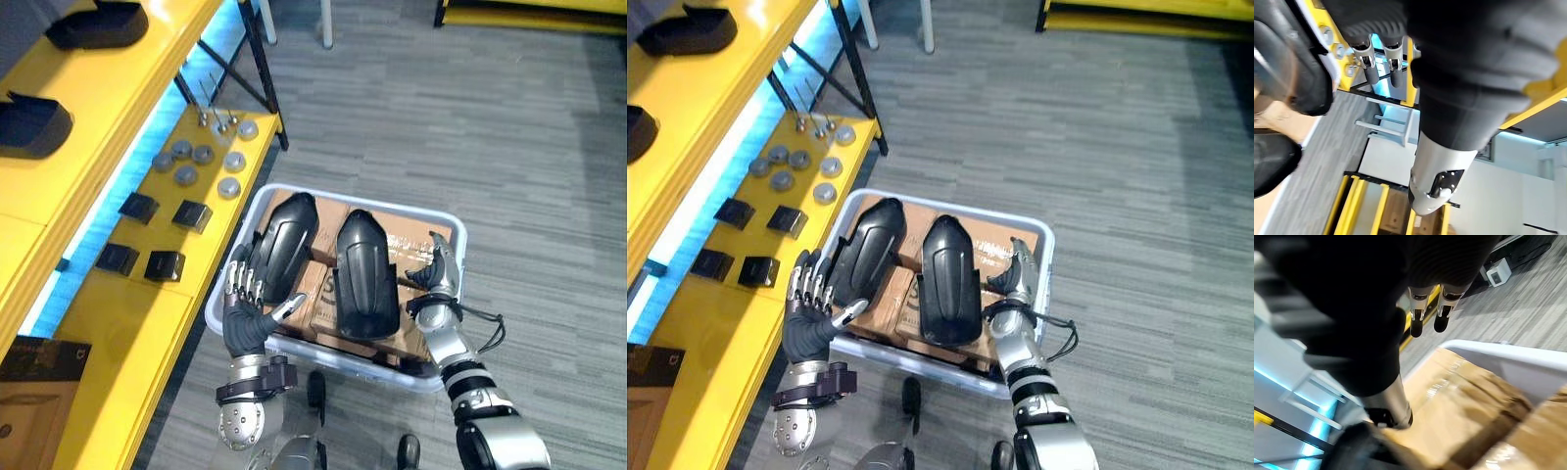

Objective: Walk over and take plastic housings, then place them on the shelf

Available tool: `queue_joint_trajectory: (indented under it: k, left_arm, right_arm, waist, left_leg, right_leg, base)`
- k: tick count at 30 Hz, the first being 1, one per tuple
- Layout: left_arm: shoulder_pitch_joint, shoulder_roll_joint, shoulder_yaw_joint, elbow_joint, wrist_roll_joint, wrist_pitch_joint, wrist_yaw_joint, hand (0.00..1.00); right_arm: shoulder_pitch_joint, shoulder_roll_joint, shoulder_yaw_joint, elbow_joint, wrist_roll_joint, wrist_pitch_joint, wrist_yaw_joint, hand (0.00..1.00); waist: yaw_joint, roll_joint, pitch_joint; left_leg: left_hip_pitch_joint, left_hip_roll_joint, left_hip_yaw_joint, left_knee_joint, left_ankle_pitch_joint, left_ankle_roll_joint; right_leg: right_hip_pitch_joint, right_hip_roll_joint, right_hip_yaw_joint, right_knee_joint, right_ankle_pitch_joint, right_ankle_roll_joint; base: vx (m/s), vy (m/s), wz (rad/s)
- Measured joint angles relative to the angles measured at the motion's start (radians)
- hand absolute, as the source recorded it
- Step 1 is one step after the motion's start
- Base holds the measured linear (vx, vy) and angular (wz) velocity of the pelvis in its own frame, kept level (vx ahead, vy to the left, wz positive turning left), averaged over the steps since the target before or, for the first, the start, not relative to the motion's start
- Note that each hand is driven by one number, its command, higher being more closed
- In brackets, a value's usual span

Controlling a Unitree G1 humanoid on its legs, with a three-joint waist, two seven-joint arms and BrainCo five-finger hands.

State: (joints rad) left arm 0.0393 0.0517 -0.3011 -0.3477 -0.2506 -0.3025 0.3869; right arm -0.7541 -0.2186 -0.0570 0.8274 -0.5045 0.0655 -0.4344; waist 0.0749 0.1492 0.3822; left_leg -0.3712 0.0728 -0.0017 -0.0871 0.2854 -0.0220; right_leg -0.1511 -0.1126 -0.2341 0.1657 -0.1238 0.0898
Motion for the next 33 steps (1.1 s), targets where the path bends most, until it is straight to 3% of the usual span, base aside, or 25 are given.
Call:
queue_joint_trajectory:
  k: [5, 11, 16, 19, 23, 30, 33]
  left_arm:
    - [-0.007, 0.001, 0.011, 0.019, -0.002, 0.001, -0.001, 0.0]
    - [-0.005, -0.001, 0.01, 0.019, -0.003, 0.001, -0.025, 0.0]
    - [-0.005, 0.003, 0.012, 0.019, -0.003, 0.001, -0.037, 0.0]
    - [-0.007, 0.002, 0.021, 0.019, -0.002, 0.005, -0.031, 0.0]
    - [-0.013, -0.018, 0.055, 0.016, 0.001, 0.006, 0.001, 0.0]
    - [-0.014, -0.043, 0.09, 0.013, 0.022, 0.006, 0.042, 0.0]
    - [-0.013, -0.044, 0.103, 0.013, 0.022, 0.006, 0.043, 0.0]
  right_arm:
    - [-0.035, -0.035, 0.002, 0.016, 0.07, -0.007, 0.038, 0.0]
    - [-0.042, -0.065, 0.063, 0.054, 0.1, -0.05, 0.073, 0.0]
    - [-0.057, -0.071, 0.076, 0.066, 0.105, -0.06, 0.091, 0.0]
    - [-0.053, -0.032, 0.01, 0.016, 0.067, -0.031, 0.056, 0.0]
    - [0.004, 0.067, -0.053, -0.192, 0.036, 0.013, -0.017, 0.0]
    - [0.011, 0.14, -0.047, -0.353, 0.005, 0.02, -0.126, 0.0]
    - [0.015, 0.145, -0.032, -0.353, -0.006, 0.02, -0.129, 0.0]
  waist:
    - [0.001, -0.001, 0.013]
    - [-0.001, -0.001, 0.014]
    - [0.001, -0.004, 0.022]
    - [0.0, -0.005, 0.023]
    - [-0.004, -0.007, 0.029]
    - [-0.013, -0.013, 0.045]
    - [-0.013, -0.015, 0.049]
  left_leg:
    - [-0.01, -0.013, 0.001, 0.001, 0.007, 0.007]
    - [-0.01, -0.006, -0.001, 0.0, 0.007, 0.004]
    - [-0.016, 0.003, -0.004, 0.0, -0.002, -0.006]
    - [-0.025, 0.003, -0.002, 0.0, 0.005, 0.001]
    - [-0.023, -0.003, -0.001, 0.001, 0.009, 0.0]
    - [-0.015, -0.005, -0.007, 0.0, 0.02, -0.013]
    - [-0.016, -0.004, -0.012, 0.0, 0.019, -0.013]
  right_leg:
    - [-0.006, -0.012, -0.001, -0.005, 0.0, 0.0]
    - [-0.007, -0.003, 0.0, -0.004, -0.001, -0.001]
    - [-0.015, 0.007, 0.0, -0.001, -0.001, -0.002]
    - [-0.025, 0.006, 0.002, -0.001, -0.001, -0.001]
    - [-0.022, -0.003, -0.001, -0.002, -0.006, 0.0]
    - [-0.015, 0.0, -0.003, 0.002, -0.007, -0.001]
    - [-0.022, 0.0, -0.003, 0.014, -0.007, -0.001]
  base:
    - [0.05, -0.054, 0.04]
    - [0.0, -0.066, -0.02]
    - [-0.04, -0.069, -0.02]
    - [0.01, -0.071, -0.02]
    - [0.06, -0.069, 0.03]
    - [-0.01, -0.061, 0.01]
    - [-0.05, -0.052, -0.03]
